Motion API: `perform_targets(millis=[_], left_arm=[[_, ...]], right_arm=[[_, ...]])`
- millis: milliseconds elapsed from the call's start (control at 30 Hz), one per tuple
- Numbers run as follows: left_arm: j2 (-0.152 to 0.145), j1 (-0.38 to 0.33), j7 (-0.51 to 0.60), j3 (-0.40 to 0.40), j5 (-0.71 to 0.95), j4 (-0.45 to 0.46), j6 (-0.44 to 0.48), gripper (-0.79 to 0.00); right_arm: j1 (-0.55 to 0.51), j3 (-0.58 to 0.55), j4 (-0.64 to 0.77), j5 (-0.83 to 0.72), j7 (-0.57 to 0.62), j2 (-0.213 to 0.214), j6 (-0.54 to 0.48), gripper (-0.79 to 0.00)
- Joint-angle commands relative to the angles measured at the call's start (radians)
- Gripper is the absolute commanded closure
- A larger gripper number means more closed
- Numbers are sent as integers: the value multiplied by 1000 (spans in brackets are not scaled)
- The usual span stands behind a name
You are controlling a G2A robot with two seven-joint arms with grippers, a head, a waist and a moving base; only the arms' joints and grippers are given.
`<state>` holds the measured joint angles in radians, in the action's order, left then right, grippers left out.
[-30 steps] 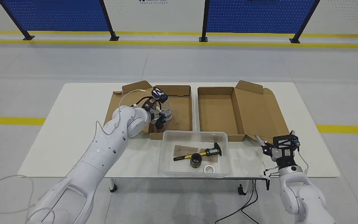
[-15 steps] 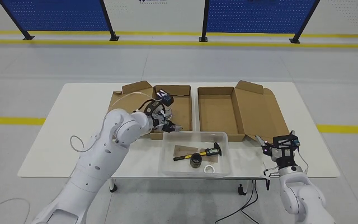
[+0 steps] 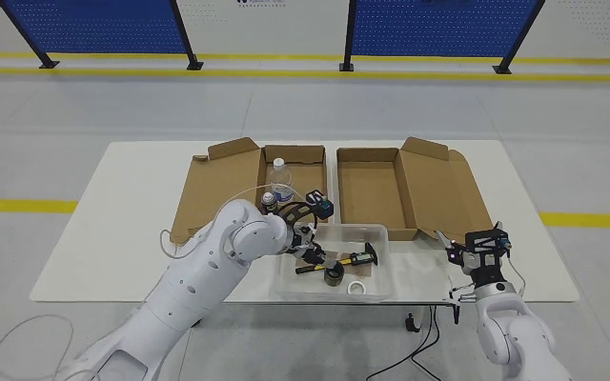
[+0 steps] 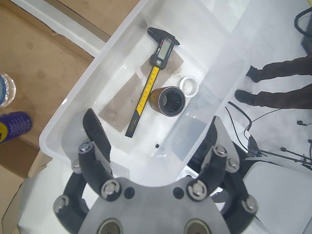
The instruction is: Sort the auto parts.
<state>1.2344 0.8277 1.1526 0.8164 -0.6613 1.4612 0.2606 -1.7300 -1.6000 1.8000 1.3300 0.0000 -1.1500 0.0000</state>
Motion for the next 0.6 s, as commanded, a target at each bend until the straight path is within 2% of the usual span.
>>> perform_targets(millis=[0,100,567], left_arm=[[10,-19,-10,-26,5,-37,-1,-388],[22,-39,-6,-60,13,-74,2,-351],[73,-111,-19,-163,43,-210,14,-354]], right_arm=[[0,0,0,0,0,0,0,-785],[0,0,0,0,0,0,0,-785],[0,0,0,0,0,0,0,-785]])
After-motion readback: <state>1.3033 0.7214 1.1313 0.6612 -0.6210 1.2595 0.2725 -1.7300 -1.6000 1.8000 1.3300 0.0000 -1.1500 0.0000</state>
